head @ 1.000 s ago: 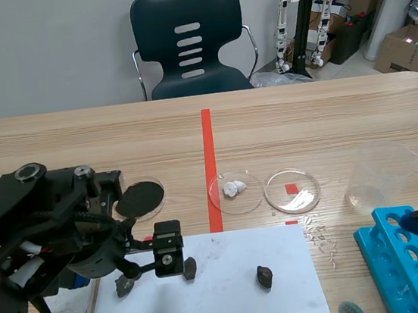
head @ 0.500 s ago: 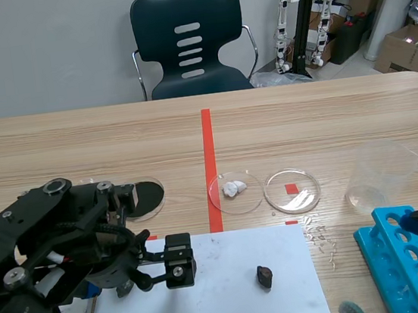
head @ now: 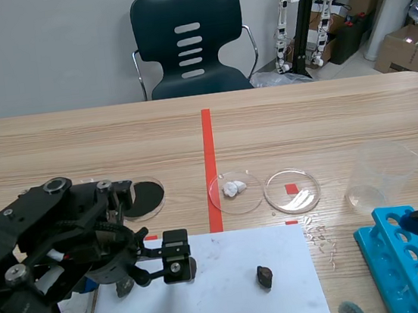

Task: Pick up the left mineral with the left hand

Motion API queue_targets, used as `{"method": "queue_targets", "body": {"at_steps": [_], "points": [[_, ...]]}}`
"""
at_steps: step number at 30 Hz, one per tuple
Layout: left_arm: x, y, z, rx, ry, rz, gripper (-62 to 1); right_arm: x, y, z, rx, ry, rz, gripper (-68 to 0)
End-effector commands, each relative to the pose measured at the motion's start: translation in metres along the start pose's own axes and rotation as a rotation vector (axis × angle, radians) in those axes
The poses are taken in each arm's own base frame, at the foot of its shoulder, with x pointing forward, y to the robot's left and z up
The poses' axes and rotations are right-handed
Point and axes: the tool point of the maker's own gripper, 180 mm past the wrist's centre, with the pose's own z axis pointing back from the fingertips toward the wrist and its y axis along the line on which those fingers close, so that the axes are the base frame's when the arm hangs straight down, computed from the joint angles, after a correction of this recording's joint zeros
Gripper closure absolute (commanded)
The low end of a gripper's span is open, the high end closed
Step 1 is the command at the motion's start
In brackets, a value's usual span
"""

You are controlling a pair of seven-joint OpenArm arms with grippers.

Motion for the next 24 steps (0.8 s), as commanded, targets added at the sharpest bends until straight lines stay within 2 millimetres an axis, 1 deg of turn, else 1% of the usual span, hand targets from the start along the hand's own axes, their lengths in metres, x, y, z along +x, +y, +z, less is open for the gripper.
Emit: {"method": "queue_targets", "body": {"at_steps": [1, 2, 5, 14, 24], "points": [[0.0104, -0.0027, 0.0043, -0.009, -0.028, 0.001, -62.3, 0.0099, -0.002, -0.0011, -0.001, -0.037, 0.004, -61.0], [0.0103, -0.0026, 0.0043, -0.009, -0.028, 0.0, -62.3, 0.0099, -0.002, -0.0011, -0.001, -0.037, 0.004, -61.0], [0.0104, -0.0025, 0.0043, -0.009, -0.028, 0.001, -59.4, 0.0099, -0.002, -0.0011, -0.001, -0.037, 0.004, -61.0], [0.0117, -0.0026, 0.0044, -0.009, -0.035, 0.001, -42.9, 0.0099, -0.002, -0.0011, -0.001, -0.037, 0.004, -61.0], [0.0116, -0.0024, 0.0043, -0.008, -0.035, 0.001, -28.4, 0.0099, -0.002, -0.0011, -0.001, -0.037, 0.004, -61.0]]}}
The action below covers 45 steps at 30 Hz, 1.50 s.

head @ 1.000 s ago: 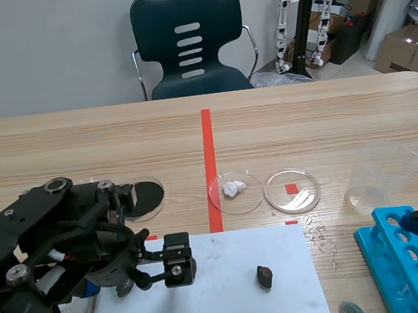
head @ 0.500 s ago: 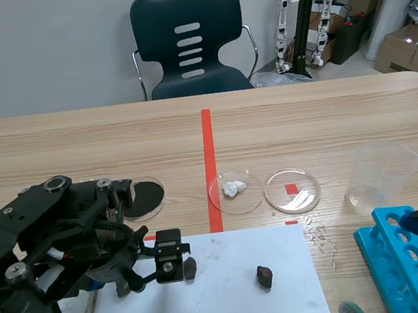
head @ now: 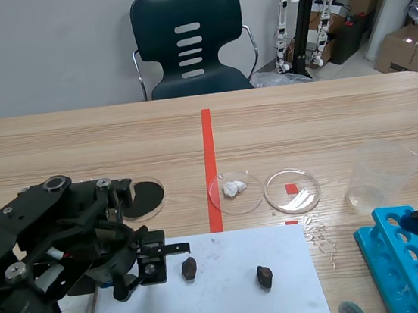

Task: Pick up the left mineral with the left hand

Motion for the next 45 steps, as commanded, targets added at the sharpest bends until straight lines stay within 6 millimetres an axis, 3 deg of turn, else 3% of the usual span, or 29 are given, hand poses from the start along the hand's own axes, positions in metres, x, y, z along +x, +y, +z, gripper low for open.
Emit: {"method": "queue_targets", "body": {"at_steps": [1, 9, 14, 18, 23, 45], "points": [[0.0086, -0.0023, 0.0037, -0.008, -0.026, 0.0, -27.6, 0.0099, -0.002, -0.0011, -0.001, -0.037, 0.004, -61.0], [0.0053, -0.0023, 0.0036, -0.008, -0.008, 0.0, -25.9, 0.0099, -0.002, -0.0011, -0.001, -0.037, 0.004, -61.0], [0.0053, -0.0023, 0.0036, -0.008, -0.008, 0.0, -14.7, 0.0099, -0.002, -0.0011, -0.001, -0.037, 0.004, -61.0], [0.0053, -0.0023, 0.0036, -0.008, -0.008, 0.0, -14.0, 0.0099, -0.002, -0.0011, -0.001, -0.037, 0.004, -61.0], [0.0053, -0.0023, 0.0036, -0.008, -0.008, 0.0, -8.5, 0.0099, -0.002, -0.0011, -0.001, -0.037, 0.004, -61.0], [0.0075, -0.0031, 0.0047, -0.011, -0.018, 0.0, -8.6, 0.0099, -0.002, -0.0011, -0.001, -0.037, 0.004, -61.0]]}}
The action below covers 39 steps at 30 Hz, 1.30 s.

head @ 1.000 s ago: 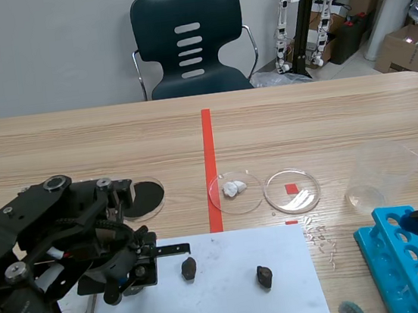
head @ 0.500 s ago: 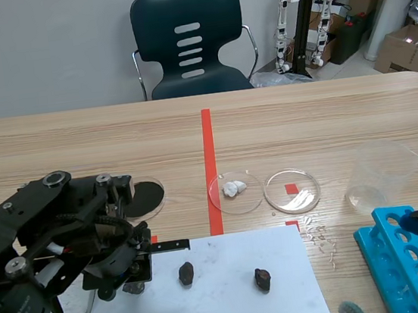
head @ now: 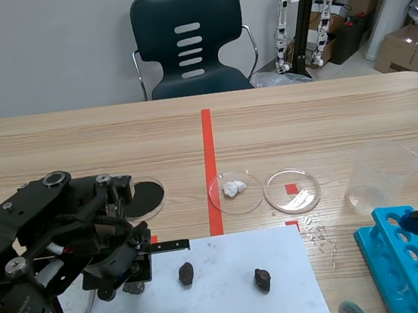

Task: Pick up the left mineral with the left hand

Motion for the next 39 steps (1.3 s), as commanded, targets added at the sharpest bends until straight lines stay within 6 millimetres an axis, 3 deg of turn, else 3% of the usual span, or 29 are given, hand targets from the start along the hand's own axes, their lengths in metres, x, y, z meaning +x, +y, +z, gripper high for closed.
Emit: {"method": "queue_targets", "body": {"at_steps": [1, 9, 22, 39], "points": [[0.005, -0.003, 0.003, -0.011, -0.019, 0.0, -8.8, 0.01, -0.002, -0.001, -0.001, -0.037, 0.004, -61.0], [0.006, -0.001, 0.006, -0.011, -0.026, -0.003, -9.1, 0.01, -0.002, -0.001, -0.001, -0.037, 0.004, -61.0], [0.023, 0.003, 0.038, -0.043, -0.099, -0.033, -9.1, 0.01, -0.002, -0.001, -0.001, -0.037, 0.004, -61.0], [-0.002, 0.008, 0.033, -0.033, -0.038, -0.044, -9.2, 0.01, -0.002, -0.001, -0.001, -0.037, 0.004, -61.0]]}}
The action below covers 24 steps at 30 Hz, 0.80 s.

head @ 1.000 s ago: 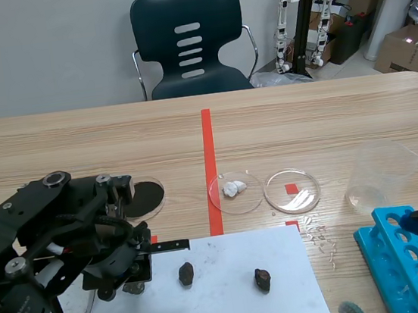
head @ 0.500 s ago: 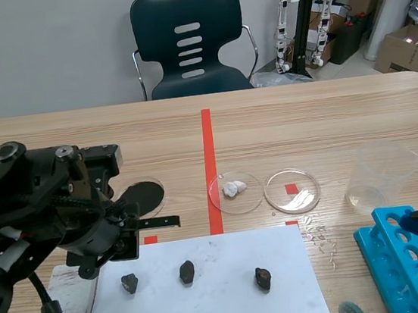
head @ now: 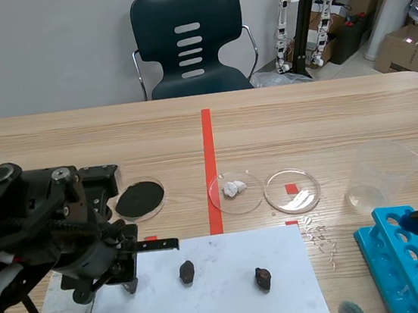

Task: Pick up the left mineral with the left hand

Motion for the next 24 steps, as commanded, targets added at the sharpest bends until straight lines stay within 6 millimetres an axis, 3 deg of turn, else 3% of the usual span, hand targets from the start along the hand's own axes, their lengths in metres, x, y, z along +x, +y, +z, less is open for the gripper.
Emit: {"method": "queue_targets", "body": {"at_steps": [1, 4, 8, 12, 15, 24], "points": [[-0.0012, 0.0005, 0.0003, 0.001, -0.001, -0.002, -9.2, 0.0099, -0.002, -0.0011, -0.001, -0.037, 0.004, -61.0], [-0.001, 0.0005, 0.0002, 0.001, -0.002, -0.002, -11.0, 0.0099, -0.002, -0.0011, -0.001, -0.037, 0.004, -61.0], [0.0037, 0.0006, 0.0003, 0.001, -0.028, -0.002, -35.2, 0.0099, -0.002, -0.0011, -0.001, -0.037, 0.004, -61.0], [0.0041, 0.0025, -0.0001, 0.011, -0.03, 0.021, -48.4, 0.0099, -0.002, -0.0011, -0.001, -0.037, 0.004, -61.0], [0.0047, 0.0027, -0.0001, 0.012, -0.034, 0.023, -52.9, 0.0099, -0.002, -0.0011, -0.001, -0.037, 0.004, -61.0], [0.0046, 0.0064, -0.0074, 0.03, -0.016, 0.028, -52.9, 0.0099, -0.002, -0.0011, -0.001, -0.037, 0.004, -61.0]]}}
